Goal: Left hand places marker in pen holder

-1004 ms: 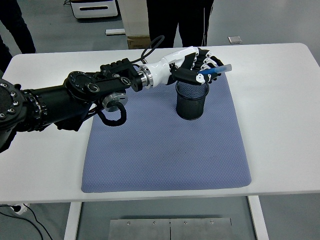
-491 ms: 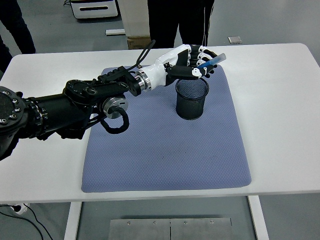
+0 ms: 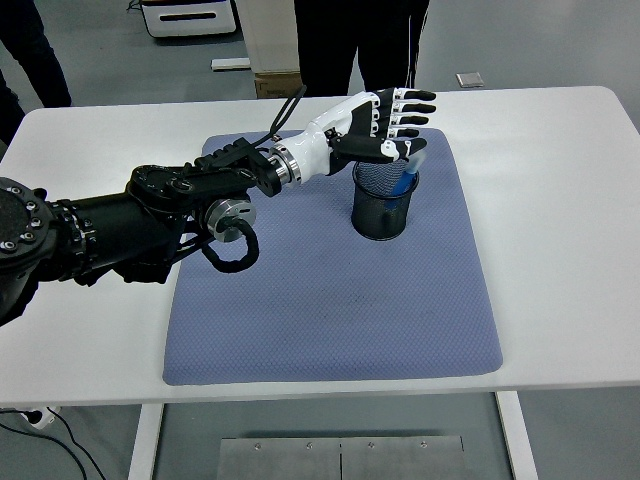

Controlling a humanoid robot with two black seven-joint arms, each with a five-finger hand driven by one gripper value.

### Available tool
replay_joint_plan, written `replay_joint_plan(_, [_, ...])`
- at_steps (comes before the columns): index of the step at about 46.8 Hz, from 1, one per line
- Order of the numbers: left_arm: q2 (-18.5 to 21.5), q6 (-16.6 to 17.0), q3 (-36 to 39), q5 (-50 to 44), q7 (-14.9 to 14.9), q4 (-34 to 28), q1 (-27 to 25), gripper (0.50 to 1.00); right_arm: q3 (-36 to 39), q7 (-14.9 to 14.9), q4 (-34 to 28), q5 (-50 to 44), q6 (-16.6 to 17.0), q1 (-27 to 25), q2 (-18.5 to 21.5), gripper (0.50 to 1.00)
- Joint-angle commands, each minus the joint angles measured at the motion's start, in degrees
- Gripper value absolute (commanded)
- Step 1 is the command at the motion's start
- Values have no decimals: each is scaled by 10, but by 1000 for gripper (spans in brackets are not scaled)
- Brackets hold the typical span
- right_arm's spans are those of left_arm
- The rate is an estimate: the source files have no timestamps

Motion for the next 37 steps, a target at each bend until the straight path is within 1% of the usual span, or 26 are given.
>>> replay_joint_plan(1, [0, 0, -4, 0, 0, 0, 0, 953, 0, 0, 0, 0, 0, 0, 0, 1000])
replay_joint_plan(8, [0, 0, -17, 0, -1, 0, -8, 1000, 0, 0, 0, 0, 0, 0, 0, 1000])
replay_joint_plan(17, [0, 1, -43, 5, 0, 12, -34, 1000, 0, 0, 0, 0, 0, 0, 0, 1000])
replay_joint_plan(21, [23, 2, -44, 7, -1, 32, -43, 1000, 0, 0, 0, 0, 0, 0, 0, 1000])
replay_joint_plan(22, [23, 2, -44, 7, -1, 32, -43, 1000, 0, 0, 0, 0, 0, 0, 0, 1000])
replay_joint_plan(23, [37, 2, -43, 9, 0, 48, -46, 1000, 0, 0, 0, 0, 0, 0, 0, 1000])
replay_joint_plan(24, [42, 2, -43, 9, 0, 52, -46, 1000, 0, 0, 0, 0, 0, 0, 0, 1000])
replay_joint_plan(29, [68, 1, -42, 14, 1, 58, -53, 1000, 0, 0, 0, 0, 0, 0, 0, 1000])
replay_joint_plan(30, [68, 1, -42, 14, 1, 58, -53, 1000, 0, 0, 0, 0, 0, 0, 0, 1000])
replay_joint_plan(31, [85, 2, -42, 20, 3, 58, -53, 1000, 0, 0, 0, 0, 0, 0, 0, 1000])
replay_joint_plan(33, [102, 3, -42, 22, 4, 59, -51, 1000, 0, 0, 0, 0, 0, 0, 0, 1000])
replay_joint_plan(37, [151, 3, -40, 23, 5, 59, -39, 1000, 0, 0, 0, 0, 0, 0, 0, 1000])
